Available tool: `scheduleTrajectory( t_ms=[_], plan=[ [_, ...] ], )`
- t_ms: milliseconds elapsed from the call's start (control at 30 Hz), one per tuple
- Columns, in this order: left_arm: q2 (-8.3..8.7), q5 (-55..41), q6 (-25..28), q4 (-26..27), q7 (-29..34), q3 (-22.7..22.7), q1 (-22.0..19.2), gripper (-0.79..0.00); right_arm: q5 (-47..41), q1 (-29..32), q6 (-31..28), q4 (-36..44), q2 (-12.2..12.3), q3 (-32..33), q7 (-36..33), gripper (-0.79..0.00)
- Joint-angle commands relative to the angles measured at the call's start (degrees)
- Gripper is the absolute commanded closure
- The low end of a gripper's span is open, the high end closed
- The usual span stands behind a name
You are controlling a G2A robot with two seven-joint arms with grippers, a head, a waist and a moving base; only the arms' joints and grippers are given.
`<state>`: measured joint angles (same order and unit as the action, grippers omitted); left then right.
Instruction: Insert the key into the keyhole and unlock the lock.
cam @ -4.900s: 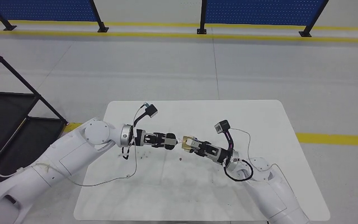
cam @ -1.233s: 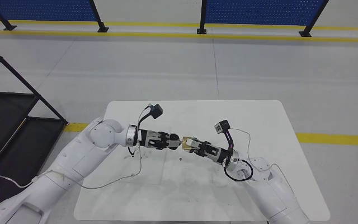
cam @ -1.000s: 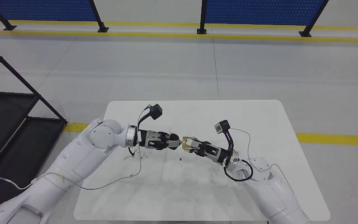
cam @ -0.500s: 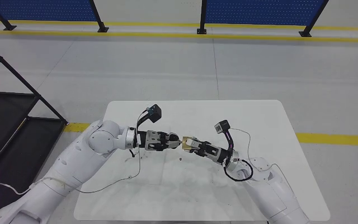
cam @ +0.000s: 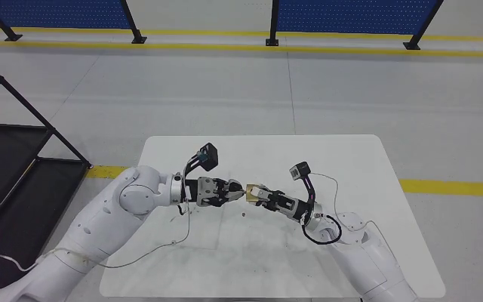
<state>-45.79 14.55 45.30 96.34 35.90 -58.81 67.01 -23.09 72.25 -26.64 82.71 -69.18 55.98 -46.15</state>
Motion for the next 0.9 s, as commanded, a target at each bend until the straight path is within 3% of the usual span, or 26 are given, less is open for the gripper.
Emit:
scheduleTrajectory(
  t_ms=[0, 867],
  plan=[
    [0.04, 2.16, -0.34, 0.82, -0.72, -0.51, 0.55, 0.000, 0.00, 0.00, 0.00, 0.00, 0.00, 0.00, 0.00, 0.000],
    [0.22, 16.94, -3.15, 8.07, -7.17, -5.40, 6.57, 0.000, 0.00, 0.00, 0.00, 0.00, 0.00, 0.00, 0.00, 0.000]
  ],
)
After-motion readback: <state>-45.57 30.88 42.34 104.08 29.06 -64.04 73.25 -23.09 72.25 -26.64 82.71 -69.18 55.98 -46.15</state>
